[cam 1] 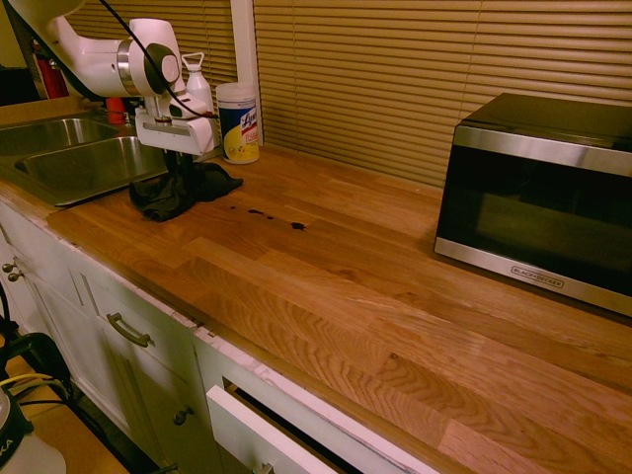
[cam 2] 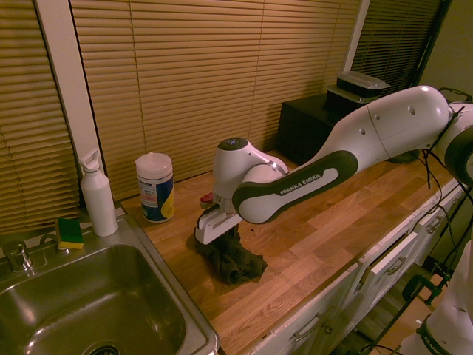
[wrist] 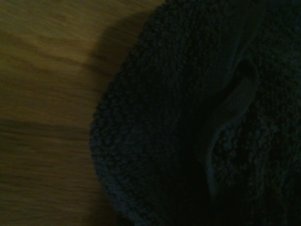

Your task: Clear the spill

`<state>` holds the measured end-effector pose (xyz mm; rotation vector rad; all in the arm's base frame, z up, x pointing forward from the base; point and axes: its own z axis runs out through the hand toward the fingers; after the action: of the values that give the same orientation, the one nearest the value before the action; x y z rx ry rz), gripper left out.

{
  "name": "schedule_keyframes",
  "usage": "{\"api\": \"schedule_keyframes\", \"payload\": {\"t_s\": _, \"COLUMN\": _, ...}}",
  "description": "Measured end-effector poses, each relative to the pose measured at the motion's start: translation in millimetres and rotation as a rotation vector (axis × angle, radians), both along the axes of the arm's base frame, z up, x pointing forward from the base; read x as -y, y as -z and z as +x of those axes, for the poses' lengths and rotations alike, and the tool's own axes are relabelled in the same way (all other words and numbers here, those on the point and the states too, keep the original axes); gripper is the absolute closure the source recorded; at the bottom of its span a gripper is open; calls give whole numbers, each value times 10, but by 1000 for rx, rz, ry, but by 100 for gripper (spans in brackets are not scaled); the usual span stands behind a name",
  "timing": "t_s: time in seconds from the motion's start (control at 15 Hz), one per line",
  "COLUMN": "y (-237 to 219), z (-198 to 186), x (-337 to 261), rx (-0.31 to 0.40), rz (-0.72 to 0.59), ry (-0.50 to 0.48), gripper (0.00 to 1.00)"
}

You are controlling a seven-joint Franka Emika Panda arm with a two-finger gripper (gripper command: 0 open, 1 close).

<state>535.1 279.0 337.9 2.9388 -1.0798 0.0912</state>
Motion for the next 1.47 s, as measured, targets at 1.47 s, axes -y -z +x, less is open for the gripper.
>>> {"api": "schedule_keyframes", "payload": {"t_s": 1.47, "y": -107, "z": 144, "x": 2097, "rx": -7, "rz": -115, "ry": 218, "gripper": 100}}
